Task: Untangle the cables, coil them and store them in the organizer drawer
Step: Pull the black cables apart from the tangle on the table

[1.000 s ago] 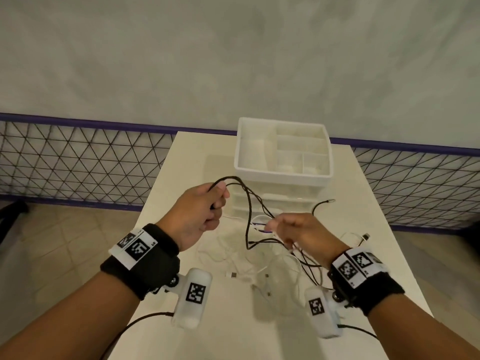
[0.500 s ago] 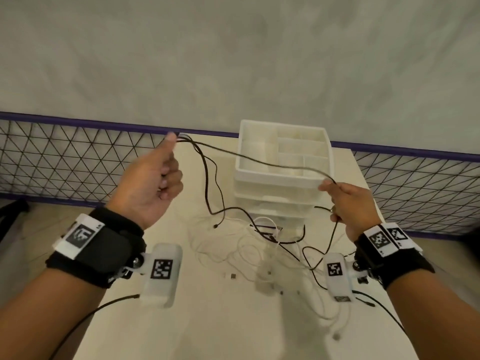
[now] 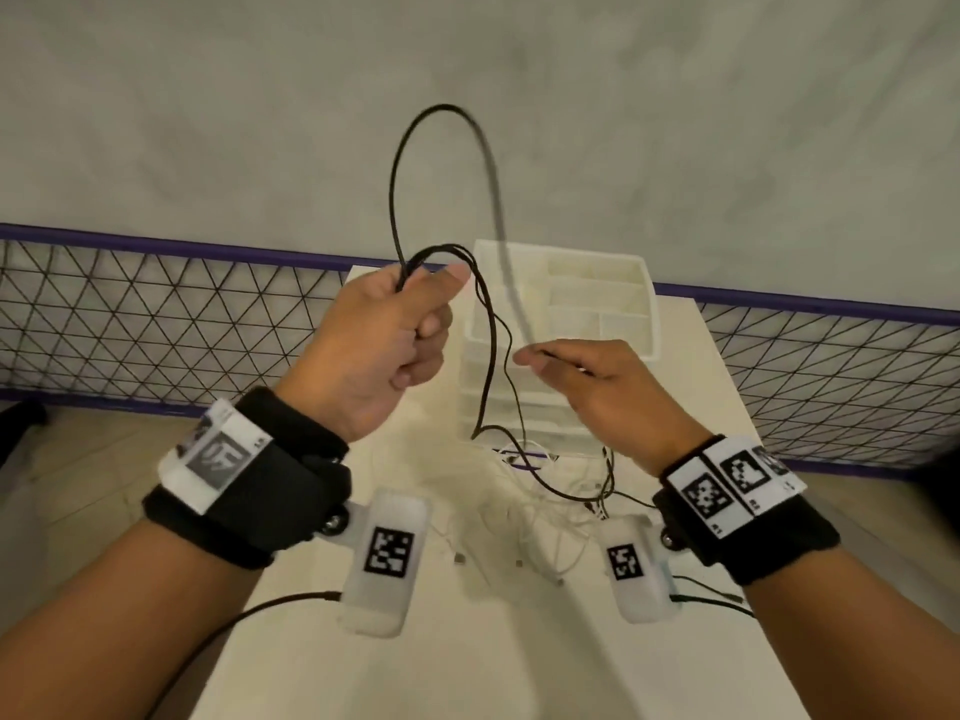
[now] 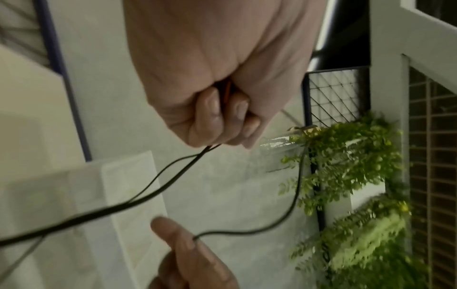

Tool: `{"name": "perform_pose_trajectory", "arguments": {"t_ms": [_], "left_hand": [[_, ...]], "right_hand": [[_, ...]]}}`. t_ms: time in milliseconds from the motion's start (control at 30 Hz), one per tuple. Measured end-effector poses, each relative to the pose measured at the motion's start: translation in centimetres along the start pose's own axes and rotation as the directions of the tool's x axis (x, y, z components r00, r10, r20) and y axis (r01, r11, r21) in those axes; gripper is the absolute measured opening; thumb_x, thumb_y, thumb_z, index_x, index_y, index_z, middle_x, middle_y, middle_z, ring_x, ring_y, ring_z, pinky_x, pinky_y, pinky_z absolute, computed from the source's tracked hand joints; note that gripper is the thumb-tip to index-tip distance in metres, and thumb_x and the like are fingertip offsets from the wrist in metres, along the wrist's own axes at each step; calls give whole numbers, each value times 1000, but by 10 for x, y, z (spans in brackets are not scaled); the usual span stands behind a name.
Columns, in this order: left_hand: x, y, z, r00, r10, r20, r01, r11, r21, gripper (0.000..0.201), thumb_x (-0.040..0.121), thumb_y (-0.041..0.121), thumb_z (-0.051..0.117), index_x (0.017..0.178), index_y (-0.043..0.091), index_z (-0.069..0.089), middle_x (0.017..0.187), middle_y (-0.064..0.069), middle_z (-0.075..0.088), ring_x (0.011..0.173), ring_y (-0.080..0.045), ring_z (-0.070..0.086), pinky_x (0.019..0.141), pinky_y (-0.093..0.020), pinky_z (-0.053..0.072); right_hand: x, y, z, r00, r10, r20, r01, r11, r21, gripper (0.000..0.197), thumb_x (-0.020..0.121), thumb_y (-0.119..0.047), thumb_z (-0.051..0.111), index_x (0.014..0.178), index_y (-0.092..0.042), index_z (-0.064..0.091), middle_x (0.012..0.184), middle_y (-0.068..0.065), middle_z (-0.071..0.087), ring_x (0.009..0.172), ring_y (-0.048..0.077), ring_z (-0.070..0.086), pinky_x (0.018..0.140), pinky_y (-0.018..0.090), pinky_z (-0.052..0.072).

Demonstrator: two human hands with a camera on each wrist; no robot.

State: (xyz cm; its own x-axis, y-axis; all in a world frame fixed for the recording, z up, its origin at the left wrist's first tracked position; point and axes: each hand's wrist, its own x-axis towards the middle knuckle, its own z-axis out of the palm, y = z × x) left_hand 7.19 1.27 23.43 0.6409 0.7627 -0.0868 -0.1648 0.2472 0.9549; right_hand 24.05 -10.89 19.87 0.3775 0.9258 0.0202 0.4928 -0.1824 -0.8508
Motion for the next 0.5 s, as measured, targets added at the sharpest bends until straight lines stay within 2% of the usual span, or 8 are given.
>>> {"name": "perform_pose_trajectory", "arguments": {"t_ms": [67, 133, 200, 267, 333, 400, 433, 500], "left_hand": [[-3, 1, -5, 997, -73, 7, 70, 976, 204, 25, 91, 37, 66, 85, 14, 58, 62, 1, 55, 39, -6, 23, 34, -19, 18], [-6, -10, 2, 966, -255, 43, 226, 914, 336, 44, 79, 54, 66, 90, 12, 62, 69, -4, 65, 40, -6, 23, 34, -18, 19], [-9, -23, 14, 904, -407, 130, 359, 889, 283, 44, 72, 55, 68, 78, 13, 58, 60, 0, 59, 41, -6, 21, 31, -15, 17], [-10, -29, 17, 870, -443, 217, 416, 895, 161, 30, 76, 40, 72, 69, 16, 57, 56, 4, 45, 38, -4, 20, 31, -15, 15], [-9, -29, 10, 883, -408, 230, 385, 912, 141, 24, 85, 22, 71, 62, 18, 64, 55, 5, 44, 36, -3, 22, 31, -15, 17], [-8, -28, 0, 926, -340, 161, 314, 934, 168, 32, 89, 8, 66, 59, 16, 66, 57, 2, 60, 35, -3, 24, 32, -15, 18], [-6, -26, -7, 947, -307, 97, 293, 946, 138, 28, 90, 4, 64, 64, 13, 63, 60, -1, 65, 34, -3, 24, 31, -15, 19], [-1, -21, -26, 967, -256, -12, 256, 965, 48, 22, 93, 2, 59, 72, 8, 54, 63, -3, 63, 32, -3, 25, 29, -15, 19]], "right_hand": [[-3, 3, -5, 999, -9, 31, 10, 1000, -28, 24, 100, -36, 53, 112, -32, 74, 114, 13, 73, 111, 31, 64, 102, 37, 47], [-3, -5, 3, 990, -103, 96, 118, 979, -168, 29, 103, -29, 50, 123, -25, 69, 103, 5, 71, 101, 18, 65, 96, 32, 50], [-2, -17, 16, 962, -193, 195, 243, 930, -277, 28, 101, -16, 45, 112, -15, 70, 92, 6, 65, 89, 19, 64, 86, 41, 53], [-1, -16, 25, 938, -239, 251, 300, 923, -242, 26, 98, -16, 42, 109, -13, 66, 97, 6, 66, 93, 21, 64, 87, 44, 54], [1, -8, 22, 959, -172, 224, 192, 979, -68, 30, 103, -24, 47, 127, -25, 63, 96, -5, 71, 96, 3, 66, 91, 23, 52], [-3, 4, 11, 980, -67, 188, 59, 997, 50, 30, 101, -24, 54, 128, -30, 65, 66, -22, 68, 63, -8, 59, 64, 8, 45], [-5, 13, 5, 986, -19, 165, 10, 998, 56, 26, 99, -25, 58, 121, -28, 70, 53, -19, 58, 50, -1, 49, 55, 10, 37], [-10, 36, -12, 989, 78, 125, -89, 993, 80, 18, 95, -30, 63, 100, -25, 80, 53, -11, 43, 52, 19, 34, 54, 24, 28]]}}
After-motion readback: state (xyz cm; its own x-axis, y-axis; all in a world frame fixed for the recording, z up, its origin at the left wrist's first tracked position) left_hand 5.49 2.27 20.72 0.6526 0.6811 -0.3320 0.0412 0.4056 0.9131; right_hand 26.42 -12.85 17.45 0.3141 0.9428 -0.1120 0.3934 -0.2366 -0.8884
